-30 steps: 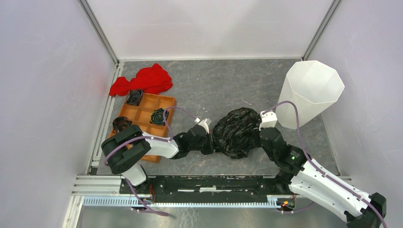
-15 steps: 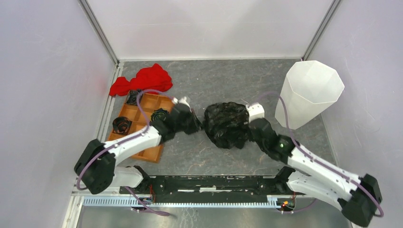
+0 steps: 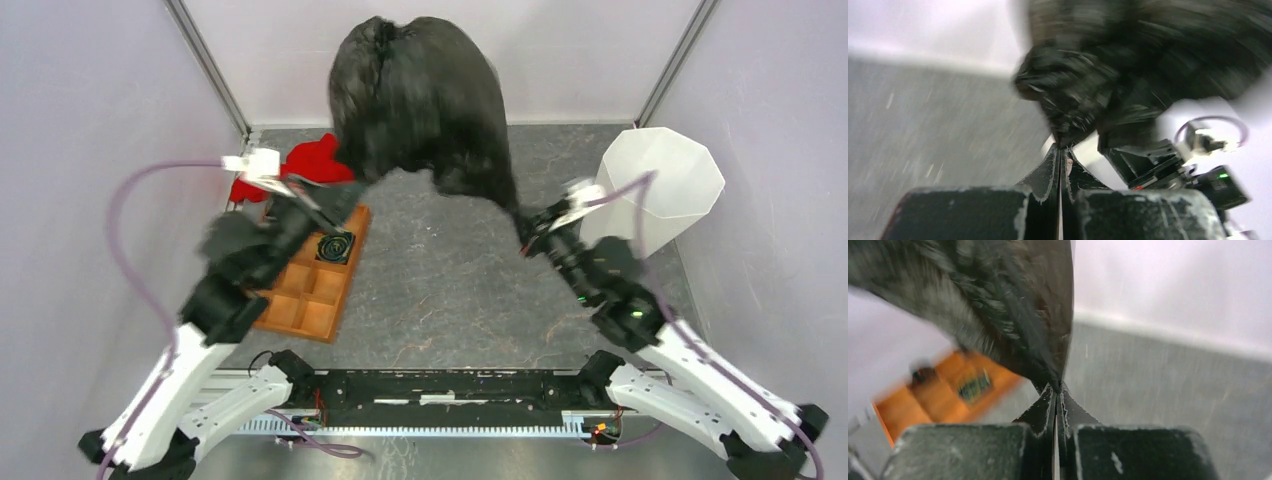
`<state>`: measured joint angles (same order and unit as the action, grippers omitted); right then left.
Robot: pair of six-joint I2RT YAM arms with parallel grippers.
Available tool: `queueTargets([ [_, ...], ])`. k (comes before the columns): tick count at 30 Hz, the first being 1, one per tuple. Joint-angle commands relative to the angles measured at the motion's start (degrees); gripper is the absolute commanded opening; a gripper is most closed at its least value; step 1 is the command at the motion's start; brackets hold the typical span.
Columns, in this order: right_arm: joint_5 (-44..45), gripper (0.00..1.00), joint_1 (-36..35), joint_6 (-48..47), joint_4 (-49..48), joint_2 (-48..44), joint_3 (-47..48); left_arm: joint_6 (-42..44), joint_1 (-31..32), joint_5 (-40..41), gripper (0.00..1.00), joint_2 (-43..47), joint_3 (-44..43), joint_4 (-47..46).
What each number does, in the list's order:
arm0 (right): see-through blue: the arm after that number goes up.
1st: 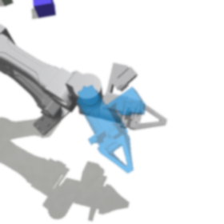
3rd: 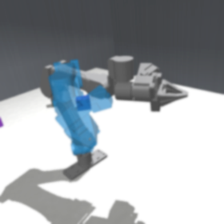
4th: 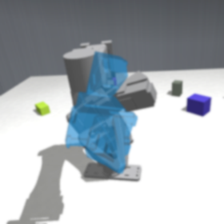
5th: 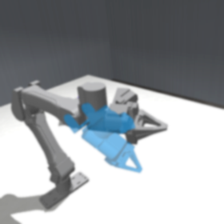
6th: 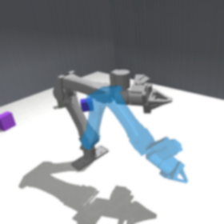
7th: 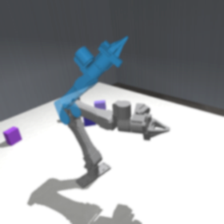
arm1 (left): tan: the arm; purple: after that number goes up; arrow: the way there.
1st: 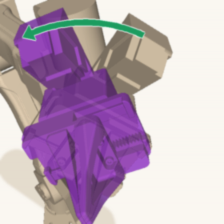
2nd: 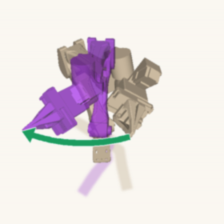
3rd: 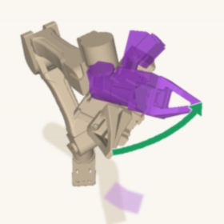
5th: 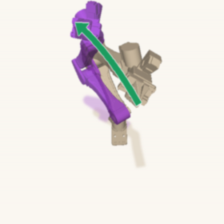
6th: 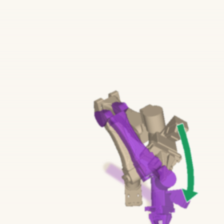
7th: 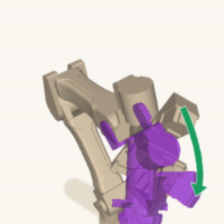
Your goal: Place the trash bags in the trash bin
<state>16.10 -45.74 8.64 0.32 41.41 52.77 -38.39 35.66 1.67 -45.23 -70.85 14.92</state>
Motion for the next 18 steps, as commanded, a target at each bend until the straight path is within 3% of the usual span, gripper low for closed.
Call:
queueTargets([
  [1, -7.33, 0.01, 0.03, 9.58, 0.26, 2.46, -23.71, -5.55, -0.07, -0.90, 0.02, -6.44, 28.69, 7.85],
  [4, -13.02, 0.01, -0.03, 15.47, -4.46, -0.90, -35.94, -10.25, -0.05, -5.99, 0.02, -4.93, 41.93, 3.67],
  [7, -11.52, 0.01, -0.05, 15.00, -1.84, -5.26, -36.18, -12.14, -0.02, -7.81, 0.02, -0.99, 45.72, 1.32],
  [9, -9.48, 0.01, -0.05, 11.79, 2.75, -5.78, -29.90, -9.52, -0.05, -8.18, 0.02, -0.16, 40.94, 2.91],
  [15, -7.79, 0.01, -0.04, 2.68, 14.16, -0.98, -2.66, 0.40, -0.06, -7.94, 0.02, -3.28, 11.82, 10.87],
  [18, -7.31, 0.01, -0.06, 2.39, 13.83, -3.06, -1.25, 1.47, -0.02, -5.15, 0.02, -1.62, 7.42, 11.76],
])
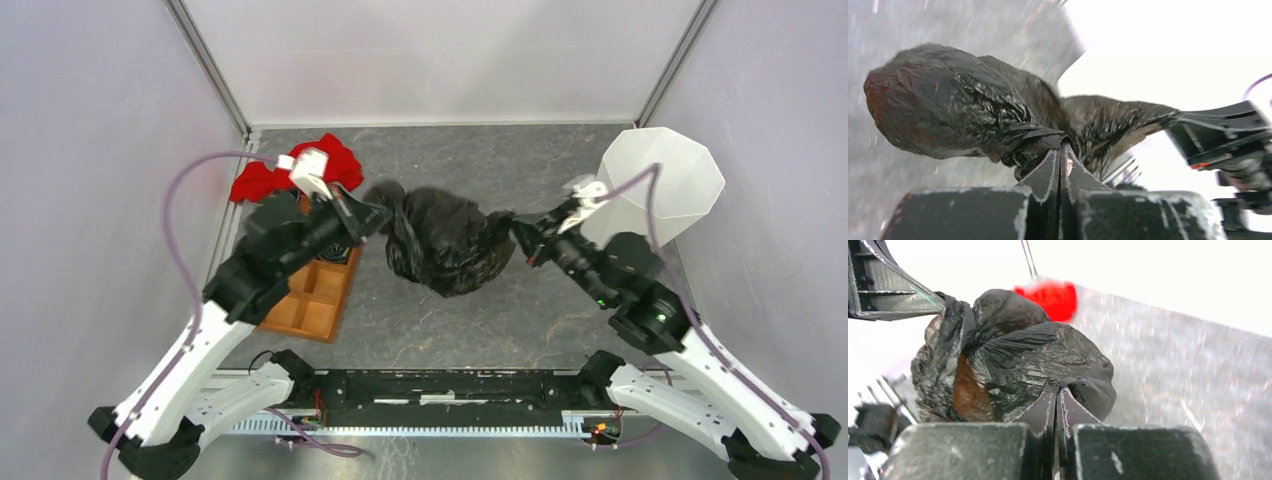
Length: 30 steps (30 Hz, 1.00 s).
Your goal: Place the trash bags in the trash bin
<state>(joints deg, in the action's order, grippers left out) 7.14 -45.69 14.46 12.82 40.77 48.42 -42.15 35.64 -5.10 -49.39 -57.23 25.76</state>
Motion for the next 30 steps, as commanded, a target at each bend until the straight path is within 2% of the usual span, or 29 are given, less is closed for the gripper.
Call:
queueTargets([
  [1, 2.42, 0.01, -0.11, -2.98, 0.51, -3.51, 0.77, 4.94, -0.08, 3.20, 0.02, 3.44, -5.17, 0.93],
  [5, 9.27, 0.00, -0.07, 3.23, 4.90, -4.78, -13.32, 0.17, -0.11, 6.99, 0.02, 3.93, 7.13, 3.69],
  [8, 5.51, 0.00, -0.06, 7.49, 7.88, -5.53, -22.43, -1.95, -0.13, 5.48, 0.02, 0.73, 14.79, 8.37],
  [11, -2.21, 0.00, -0.08, 8.44, 5.87, -10.93, -27.40, -0.99, -0.12, 5.76, 0.02, 2.54, 16.78, 10.08],
  [13, -4.27, 0.00, -0.04, 7.52, 6.98, -12.93, -24.67, 0.90, -0.09, 6.48, 0.02, 4.75, 13.68, 10.51],
  [17, -4.48, 0.00, -0.04, 5.77, 10.89, -11.53, -9.45, 5.22, -0.13, 6.90, 0.02, 5.16, 0.55, 12.17],
  [20, 0.16, 0.00, -0.08, 4.82, 14.31, -8.42, 1.62, 6.88, -0.09, 8.42, 0.02, 5.00, -8.50, 13.15],
  [22, 5.61, 0.00, -0.01, 3.97, 15.57, -6.89, 4.51, 6.45, -0.13, 10.91, 0.02, 5.45, -11.68, 14.22],
  [26, 9.40, 0.00, -0.03, 4.26, 17.81, -3.06, -0.27, 3.23, -0.13, 14.35, 0.02, 5.65, -8.07, 18.15],
  [30, 4.24, 0.00, -0.02, 6.38, 18.27, -1.11, -12.69, -0.14, -0.13, 13.86, 0.02, 3.90, 4.10, 22.50],
])
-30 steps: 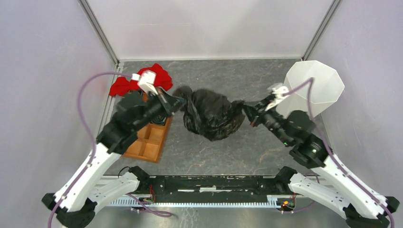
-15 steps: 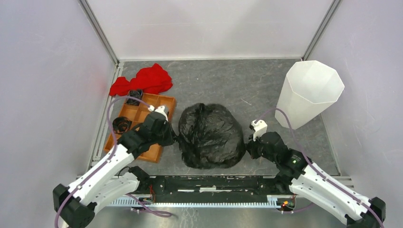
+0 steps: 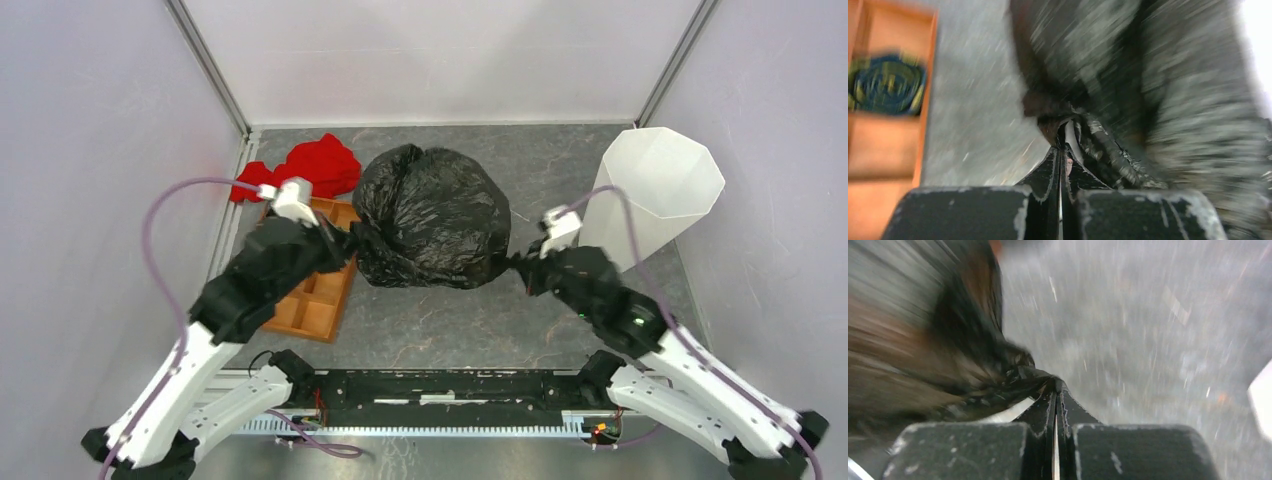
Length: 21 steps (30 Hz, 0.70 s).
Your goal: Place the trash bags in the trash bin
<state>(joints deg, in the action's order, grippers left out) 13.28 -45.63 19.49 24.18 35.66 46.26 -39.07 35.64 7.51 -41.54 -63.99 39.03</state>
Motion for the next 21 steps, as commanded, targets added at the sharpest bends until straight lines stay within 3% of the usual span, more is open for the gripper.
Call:
queueTargets([
  [1, -4.30, 0.00, -0.11, 1.27, 7.08, 3.94, -12.41, -3.65, -0.13, -0.27, 0.02, -3.95, 13.50, 8.97],
  [5, -20.42, 0.00, -0.12, 1.32, 4.35, 0.50, -15.71, -3.08, -0.13, -5.29, 0.02, -0.85, 17.14, 8.50],
  [9, -27.43, 0.00, -0.14, 2.78, 3.54, -1.41, -10.48, -0.80, -0.13, -9.67, 0.02, 2.99, 11.21, 8.29],
  [14, -23.89, 0.00, -0.16, 4.84, 2.80, 1.81, 0.80, 0.28, -0.12, -14.92, 0.02, 2.23, 3.90, 7.51],
  [19, -14.67, 0.00, 0.89, 0.22, 9.15, 12.31, 14.66, 1.82, -0.13, -11.06, 0.03, -4.10, 0.86, 10.18],
  [21, -14.00, 0.00, 3.48, -2.64, 11.25, 16.94, 19.18, 3.66, -0.13, -9.38, 0.10, -6.55, 0.53, 9.79],
])
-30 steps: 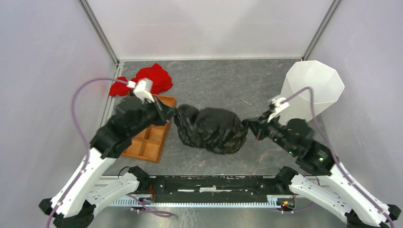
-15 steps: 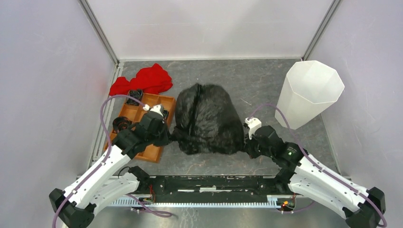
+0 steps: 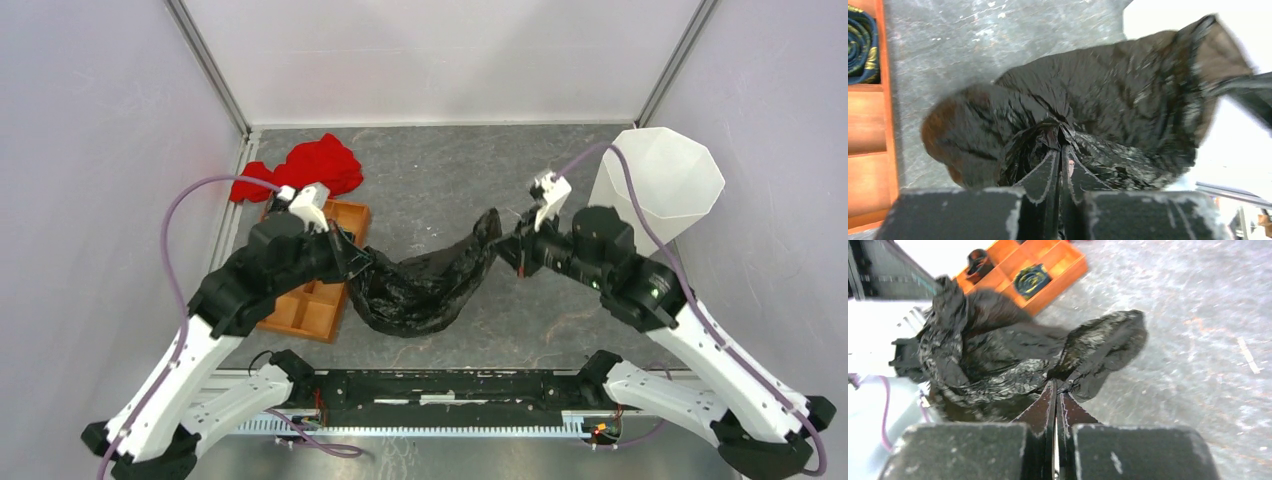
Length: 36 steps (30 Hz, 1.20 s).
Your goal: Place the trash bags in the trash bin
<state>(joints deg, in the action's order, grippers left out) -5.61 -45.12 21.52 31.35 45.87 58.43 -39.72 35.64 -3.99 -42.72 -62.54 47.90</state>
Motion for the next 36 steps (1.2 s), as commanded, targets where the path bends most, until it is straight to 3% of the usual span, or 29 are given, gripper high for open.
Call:
queueTargets([
  [1, 3.60, 0.00, 5.24, -6.11, 4.37, 8.69, 7.93, 5.55, -0.12, 3.06, 0.16, -6.75, -1.29, 0.96],
  [5, -0.71, 0.00, 9.86, -11.02, 3.85, 12.21, 7.28, 13.35, -0.08, 6.12, 0.42, -11.51, -6.64, 3.45],
  [10, -0.37, 0.00, 10.03, -16.72, 3.14, 12.39, 6.17, 21.99, -0.13, 7.85, 0.97, -8.12, -12.48, 0.55],
  [11, -0.81, 0.00, 9.98, -17.58, 2.73, 12.34, 6.15, 23.27, -0.09, 6.65, 0.99, -7.45, -12.88, -0.85],
  [14, -3.44, 0.00, 9.93, -20.59, 0.85, 12.15, 5.56, 25.41, -0.13, 0.75, 1.00, -8.89, -13.23, -7.82],
  [18, -4.72, 0.00, 10.03, -23.19, -0.97, 11.88, 5.12, 27.01, -0.12, -4.96, 1.00, -17.27, -15.25, -12.40],
  [25, -5.53, 0.00, 9.96, -24.64, -2.64, 11.61, 7.81, 30.80, -0.13, -25.21, 1.00, -33.67, -22.18, -14.73],
  [31, -5.41, 0.00, 9.99, -25.47, -2.79, 12.87, 11.44, 30.14, 0.01, -39.44, 1.00, -36.47, -20.13, -16.15],
  [36, -6.53, 0.00, 9.98, -25.91, -2.76, 14.20, 12.82, 28.07, 0.29, -41.65, 1.00, -32.73, -13.90, -17.67],
])
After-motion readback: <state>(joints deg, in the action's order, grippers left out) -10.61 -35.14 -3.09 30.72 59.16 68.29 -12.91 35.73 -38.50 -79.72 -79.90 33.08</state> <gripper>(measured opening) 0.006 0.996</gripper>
